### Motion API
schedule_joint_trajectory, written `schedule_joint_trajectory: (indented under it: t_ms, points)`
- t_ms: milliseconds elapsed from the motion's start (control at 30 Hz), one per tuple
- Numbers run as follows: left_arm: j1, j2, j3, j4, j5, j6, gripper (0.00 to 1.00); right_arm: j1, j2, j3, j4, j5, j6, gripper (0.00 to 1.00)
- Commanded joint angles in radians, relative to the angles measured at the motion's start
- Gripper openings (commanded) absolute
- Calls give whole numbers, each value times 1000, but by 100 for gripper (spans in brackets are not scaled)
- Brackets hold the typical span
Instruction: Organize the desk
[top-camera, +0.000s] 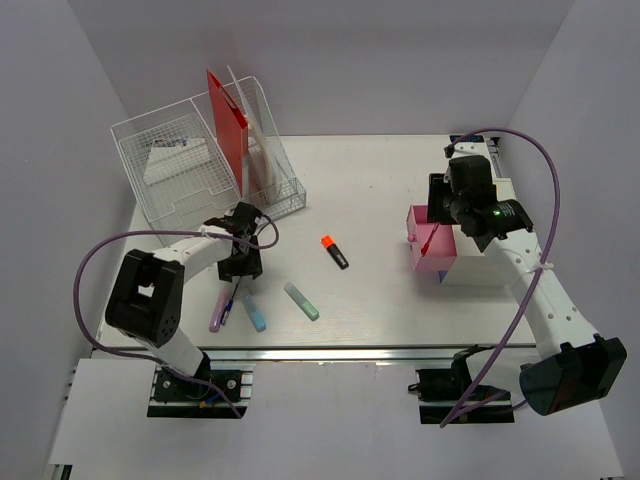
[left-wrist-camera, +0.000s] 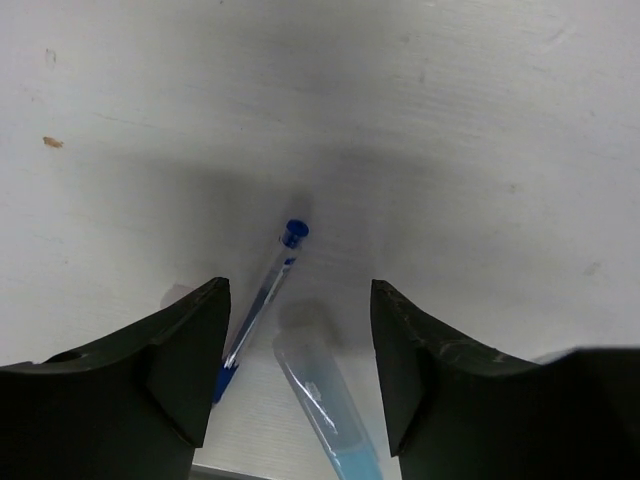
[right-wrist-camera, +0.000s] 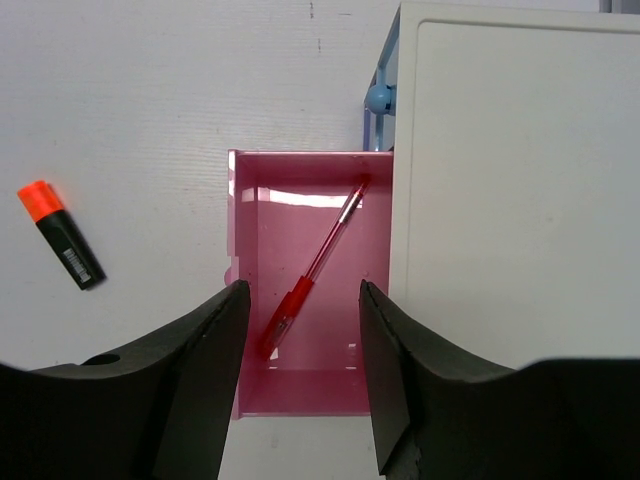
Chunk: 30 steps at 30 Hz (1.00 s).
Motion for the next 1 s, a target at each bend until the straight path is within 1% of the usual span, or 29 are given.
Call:
schedule_joint_trajectory:
  t_ms: [0, 133, 233, 367, 500, 567, 633, 667, 767, 867, 900, 967]
  points:
    - [10, 34, 30, 29, -44, 8, 67, -5, 0, 15, 21, -2, -16, 54]
    - [10, 71, 18, 43, -3, 0, 56, -7, -3, 21, 16, 17, -7, 54]
    - [10, 68, -2, 58, 14, -4, 47, -7, -11, 17, 15, 29, -4, 54]
    - [10, 63, -13, 84, 40, -4, 37, -7, -15, 18, 9, 52, 6, 54]
    - [10, 75, -11, 89, 28, -3, 30, -7, -24, 20, 2, 63, 16, 54]
    - [10, 85, -7, 90, 22, -4, 24, -5, -31, 23, -2, 64, 21, 54]
    - [10, 91, -5, 95, 17, -6, 23, -7, -37, 24, -8, 67, 29, 54]
    - [10, 98, 1, 95, 9, -9, 19, -5, -40, 24, -11, 67, 29, 54]
    - [10, 111, 12, 98, -1, -6, 17, -5, -51, 32, -22, 73, 36, 54]
    - [10, 121, 39, 103, -21, 0, 9, -7, -66, 31, -24, 70, 42, 54]
    - [10, 130, 61, 101, -23, 5, 0, -5, -69, 29, -24, 69, 44, 54]
    - [10, 132, 88, 100, -18, 28, 0, -5, -74, 32, -27, 61, 44, 54]
